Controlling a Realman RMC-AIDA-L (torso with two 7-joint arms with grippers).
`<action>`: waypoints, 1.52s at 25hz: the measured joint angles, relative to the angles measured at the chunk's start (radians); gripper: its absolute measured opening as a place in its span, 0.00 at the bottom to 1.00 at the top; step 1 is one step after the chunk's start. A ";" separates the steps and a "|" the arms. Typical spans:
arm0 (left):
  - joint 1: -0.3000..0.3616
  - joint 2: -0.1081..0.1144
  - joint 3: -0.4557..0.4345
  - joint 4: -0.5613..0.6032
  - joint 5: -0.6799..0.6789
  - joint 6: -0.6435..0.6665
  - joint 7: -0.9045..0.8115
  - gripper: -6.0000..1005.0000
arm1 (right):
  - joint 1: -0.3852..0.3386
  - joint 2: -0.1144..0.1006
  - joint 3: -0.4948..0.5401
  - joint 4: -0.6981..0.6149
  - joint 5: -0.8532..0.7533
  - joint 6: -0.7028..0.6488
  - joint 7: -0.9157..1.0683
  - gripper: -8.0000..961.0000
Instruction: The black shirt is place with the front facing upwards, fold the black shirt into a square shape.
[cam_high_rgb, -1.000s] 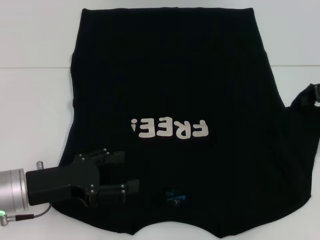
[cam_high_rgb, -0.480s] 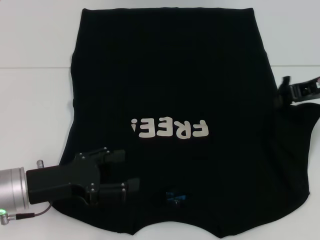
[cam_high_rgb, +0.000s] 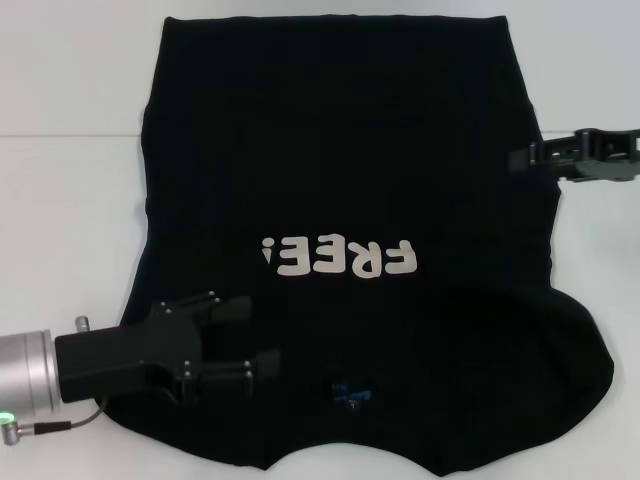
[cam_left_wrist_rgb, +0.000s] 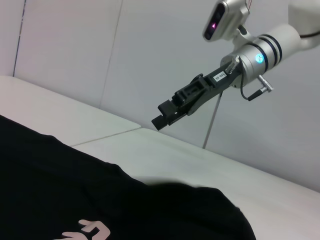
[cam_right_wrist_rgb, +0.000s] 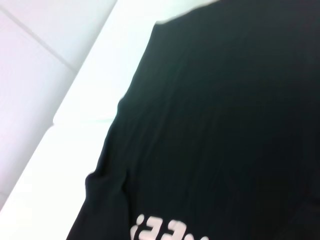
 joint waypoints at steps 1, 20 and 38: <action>-0.002 0.001 -0.001 0.000 0.000 0.000 -0.012 0.88 | -0.011 -0.002 0.010 0.003 0.011 0.003 -0.016 0.53; -0.023 0.091 -0.103 0.225 0.159 0.044 -0.888 0.88 | -0.371 0.207 0.035 0.025 0.220 -0.153 -1.147 0.92; -0.158 0.132 0.034 0.261 0.574 -0.046 -1.257 0.87 | -0.370 0.216 0.027 0.088 0.218 -0.116 -1.338 0.98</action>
